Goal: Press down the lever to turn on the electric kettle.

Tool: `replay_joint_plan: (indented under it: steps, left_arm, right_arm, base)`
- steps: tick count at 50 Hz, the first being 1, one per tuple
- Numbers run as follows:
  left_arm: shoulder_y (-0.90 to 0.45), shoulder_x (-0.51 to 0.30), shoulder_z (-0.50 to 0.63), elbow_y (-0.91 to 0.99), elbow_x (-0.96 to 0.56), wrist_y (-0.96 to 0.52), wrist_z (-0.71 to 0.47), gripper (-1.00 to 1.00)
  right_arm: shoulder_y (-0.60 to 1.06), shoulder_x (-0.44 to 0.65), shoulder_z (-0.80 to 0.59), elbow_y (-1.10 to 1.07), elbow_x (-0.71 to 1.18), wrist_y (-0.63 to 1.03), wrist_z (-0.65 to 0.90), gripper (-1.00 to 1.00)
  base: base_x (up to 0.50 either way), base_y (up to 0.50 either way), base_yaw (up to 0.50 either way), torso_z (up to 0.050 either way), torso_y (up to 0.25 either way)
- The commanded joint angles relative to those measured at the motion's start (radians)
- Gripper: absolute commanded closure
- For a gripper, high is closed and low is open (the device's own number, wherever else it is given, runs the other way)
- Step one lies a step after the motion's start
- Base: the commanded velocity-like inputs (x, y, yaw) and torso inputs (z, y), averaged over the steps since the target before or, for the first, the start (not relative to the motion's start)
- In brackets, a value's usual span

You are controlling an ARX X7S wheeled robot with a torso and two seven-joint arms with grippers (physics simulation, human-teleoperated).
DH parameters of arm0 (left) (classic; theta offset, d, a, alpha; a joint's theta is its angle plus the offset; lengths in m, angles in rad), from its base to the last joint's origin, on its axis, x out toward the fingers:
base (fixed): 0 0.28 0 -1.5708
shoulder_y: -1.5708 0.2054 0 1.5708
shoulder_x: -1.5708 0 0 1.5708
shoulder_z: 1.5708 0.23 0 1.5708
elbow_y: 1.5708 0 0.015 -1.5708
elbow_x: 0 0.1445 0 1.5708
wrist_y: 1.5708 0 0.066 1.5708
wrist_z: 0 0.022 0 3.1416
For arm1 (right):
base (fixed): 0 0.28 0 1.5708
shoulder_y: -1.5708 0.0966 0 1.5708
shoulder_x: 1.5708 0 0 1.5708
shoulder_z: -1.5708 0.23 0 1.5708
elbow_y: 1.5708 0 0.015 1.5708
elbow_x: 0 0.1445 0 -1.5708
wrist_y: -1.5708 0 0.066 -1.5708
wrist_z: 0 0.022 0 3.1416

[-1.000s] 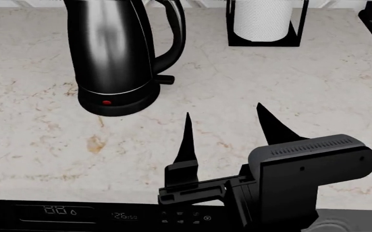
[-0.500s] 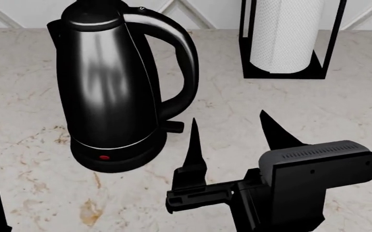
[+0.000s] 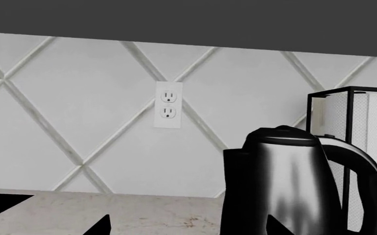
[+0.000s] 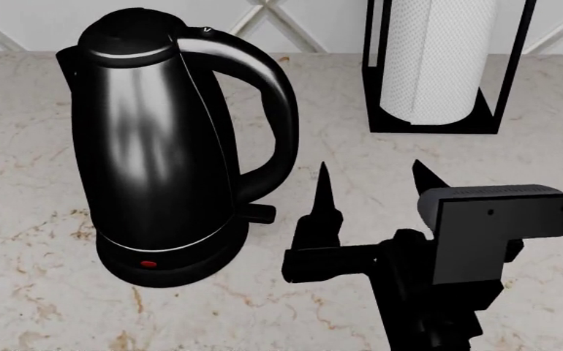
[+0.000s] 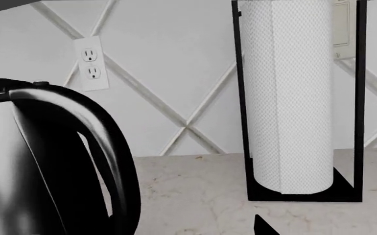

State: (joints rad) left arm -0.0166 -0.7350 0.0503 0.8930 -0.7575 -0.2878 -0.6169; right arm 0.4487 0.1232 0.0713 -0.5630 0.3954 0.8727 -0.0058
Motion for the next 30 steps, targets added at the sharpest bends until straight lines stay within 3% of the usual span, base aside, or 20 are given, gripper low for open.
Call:
replay_joint_plan:
  steps: [1, 6, 7, 12, 30]
  left_arm:
    - [0.046, 0.002, -0.031, -0.029, -0.002, 0.041, 0.014, -1.0]
    - [0.05, 0.001, -0.032, -0.029, -0.001, 0.045, 0.016, -1.0]
    - [0.05, 0.002, -0.031, -0.03, 0.0, 0.046, 0.016, -1.0]
    - [0.052, 0.007, -0.029, -0.037, -0.002, 0.055, 0.023, -1.0]
    - [0.006, 0.017, 0.009, -0.04, 0.001, 0.03, 0.017, -1.0]
  right_arm:
    - [0.039, 0.011, 0.012, 0.117, 0.004, -0.006, 0.004, -1.0]
    - [0.061, 0.046, -0.042, 0.189, -0.044, 0.002, 0.012, -1.0]
    - [0.062, 0.049, -0.046, 0.195, -0.047, 0.002, 0.014, 1.0]
    - [0.074, 0.093, -0.133, 0.256, -0.098, 0.0, -0.001, 1.0]
    - [0.181, 0.029, -0.089, 0.44, -0.021, -0.092, -0.066, 1.0]
  base:
    - [0.0, 0.0, 0.0, 0.0, 0.0]
    - [0.0, 0.0, 0.0, 0.0, 0.0]
    - [0.0, 0.0, 0.0, 0.0, 0.0]
    - [0.0, 0.0, 0.0, 0.0, 0.0]
    - [0.0, 0.0, 0.0, 0.0, 0.0]
